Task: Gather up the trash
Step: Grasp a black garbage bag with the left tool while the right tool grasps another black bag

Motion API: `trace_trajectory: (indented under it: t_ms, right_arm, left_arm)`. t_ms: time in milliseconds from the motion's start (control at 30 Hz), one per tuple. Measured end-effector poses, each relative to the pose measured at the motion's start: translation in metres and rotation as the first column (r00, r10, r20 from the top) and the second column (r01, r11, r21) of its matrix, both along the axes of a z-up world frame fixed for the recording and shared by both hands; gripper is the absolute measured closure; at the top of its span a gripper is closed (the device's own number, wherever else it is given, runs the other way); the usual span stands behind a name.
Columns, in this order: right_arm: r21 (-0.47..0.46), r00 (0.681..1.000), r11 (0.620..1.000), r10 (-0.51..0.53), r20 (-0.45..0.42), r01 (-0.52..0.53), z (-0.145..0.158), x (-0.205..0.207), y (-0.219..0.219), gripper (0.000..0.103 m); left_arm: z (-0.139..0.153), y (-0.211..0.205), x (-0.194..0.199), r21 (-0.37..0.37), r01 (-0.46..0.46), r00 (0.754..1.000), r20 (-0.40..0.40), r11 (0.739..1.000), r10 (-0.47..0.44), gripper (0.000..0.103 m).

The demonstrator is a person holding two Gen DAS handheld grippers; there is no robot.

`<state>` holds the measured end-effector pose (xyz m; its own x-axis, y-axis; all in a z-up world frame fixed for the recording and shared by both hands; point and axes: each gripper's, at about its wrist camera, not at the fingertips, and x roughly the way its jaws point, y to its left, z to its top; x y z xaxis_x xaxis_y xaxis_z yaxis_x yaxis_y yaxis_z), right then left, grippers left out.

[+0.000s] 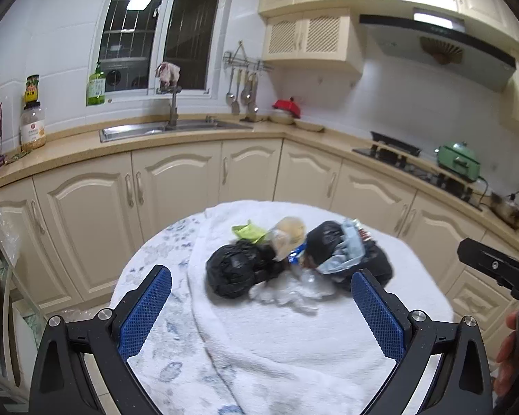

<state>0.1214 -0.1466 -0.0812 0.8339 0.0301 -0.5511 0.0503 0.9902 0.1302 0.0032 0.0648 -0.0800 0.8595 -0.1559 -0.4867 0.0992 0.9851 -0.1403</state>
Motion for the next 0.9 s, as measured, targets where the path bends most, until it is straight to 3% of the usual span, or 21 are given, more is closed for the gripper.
trace_trajectory:
  t_ms: [333,533,733,800,900]
  right_arm:
    - [-0.007,0.995,1.0,0.001,-0.096,-0.001,-0.036,0.04,-0.003,0.0]
    - [-0.015,0.987,1.0,0.001,-0.163,-0.003,-0.06,0.074,-0.012,0.0]
    - [-0.036,0.972,0.997,0.061,-0.227,-0.071,-0.081,0.119,-0.01,0.0]
    - [-0.062,0.964,0.993,0.086,-0.252,-0.105,-0.088,0.134,-0.007,0.0]
    - [-0.114,0.949,0.98,0.127,-0.288,-0.165,-0.097,0.153,-0.001,0.0]
  left_arm:
    - [-0.029,0.0,0.103,0.079,0.018,0.993,-0.121,0.997,-0.009,0.001]
    - [-0.048,-0.016,0.185,0.115,0.068,0.977,-0.209,0.991,-0.043,0.001]
    - [-0.064,-0.032,0.254,0.145,0.12,0.957,-0.28,0.982,-0.076,0.001]
    - [-0.068,-0.037,0.276,0.132,0.153,0.947,-0.302,0.979,-0.107,0.003]
    - [-0.07,-0.039,0.299,0.108,0.175,0.94,-0.315,0.979,-0.133,0.019]
